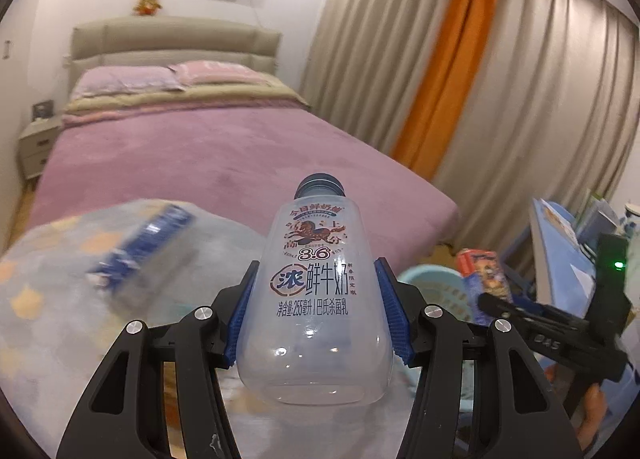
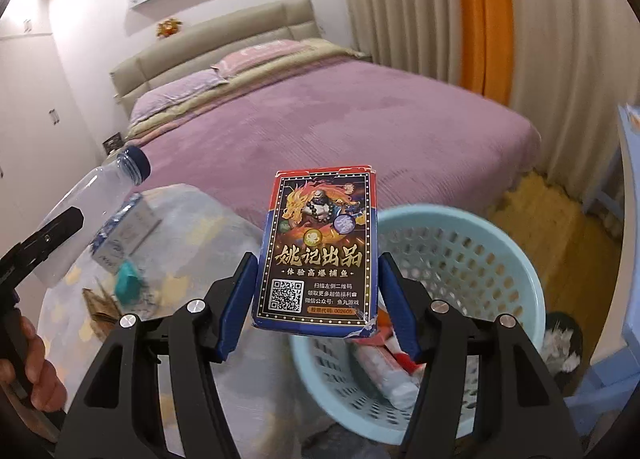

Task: Collect trash
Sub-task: 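Carry the bottle and card box over the blue basket and open both tools, then grasp the brown paper bag with the right tool while the left tool approaches the table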

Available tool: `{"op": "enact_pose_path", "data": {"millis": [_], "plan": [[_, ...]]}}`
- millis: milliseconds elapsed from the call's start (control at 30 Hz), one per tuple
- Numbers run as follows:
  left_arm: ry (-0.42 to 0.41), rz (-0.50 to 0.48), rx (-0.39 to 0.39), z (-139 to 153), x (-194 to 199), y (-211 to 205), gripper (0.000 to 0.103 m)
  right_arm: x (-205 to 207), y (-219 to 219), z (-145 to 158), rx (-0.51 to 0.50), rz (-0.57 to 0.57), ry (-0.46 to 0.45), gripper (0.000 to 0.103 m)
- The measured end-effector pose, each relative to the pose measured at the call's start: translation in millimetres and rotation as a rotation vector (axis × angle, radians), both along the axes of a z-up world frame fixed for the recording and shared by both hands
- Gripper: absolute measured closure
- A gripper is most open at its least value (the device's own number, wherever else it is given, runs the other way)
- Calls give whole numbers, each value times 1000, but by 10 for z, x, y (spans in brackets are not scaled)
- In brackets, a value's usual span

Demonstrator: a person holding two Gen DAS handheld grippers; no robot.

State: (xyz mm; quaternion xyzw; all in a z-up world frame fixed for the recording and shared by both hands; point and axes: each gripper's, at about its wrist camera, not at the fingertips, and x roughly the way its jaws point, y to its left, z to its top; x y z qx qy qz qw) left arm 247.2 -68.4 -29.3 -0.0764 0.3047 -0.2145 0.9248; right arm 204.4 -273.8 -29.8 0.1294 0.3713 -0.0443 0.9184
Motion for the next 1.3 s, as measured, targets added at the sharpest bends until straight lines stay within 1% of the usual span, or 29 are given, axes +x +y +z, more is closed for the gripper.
{"op": "enact_pose_path", "data": {"millis": [133,267,433,600,700,767,833,1033,1100,1133,1300], "plan": [[45,-75,13,-173,51,-434,49,42,-300,-261,49,-46,67,45],[82,-140,6,-307,98,-760,49,65,-419,-477,53,-60,121,45],[114,-208,33,-471,98,-1162,49,66,-581,-686,77,-96,165,45],[153,-242,44,-590,185,-1395,49,42,-787,-833,121,-144,195,44],[181,-285,45,-673,201,-1512,49,17,-881,-888,147,-157,207,43],[181,-290,60,-708,168,-1547,47,-15,-943,-904,151,-167,213,43],[175,-284,68,-708,133,-1519,42,-66,-986,-878,162,-174,206,43],[158,-252,55,-571,45,-1354,42,-156,-968,-753,168,-165,167,43],[133,-223,89,-503,-15,-1348,42,-182,-901,-674,160,-148,149,43],[99,-198,127,-439,-79,-1319,42,-189,-854,-635,155,-141,142,43],[17,-162,153,-186,-288,-1153,41,-249,-583,-423,118,-79,91,43]]}}
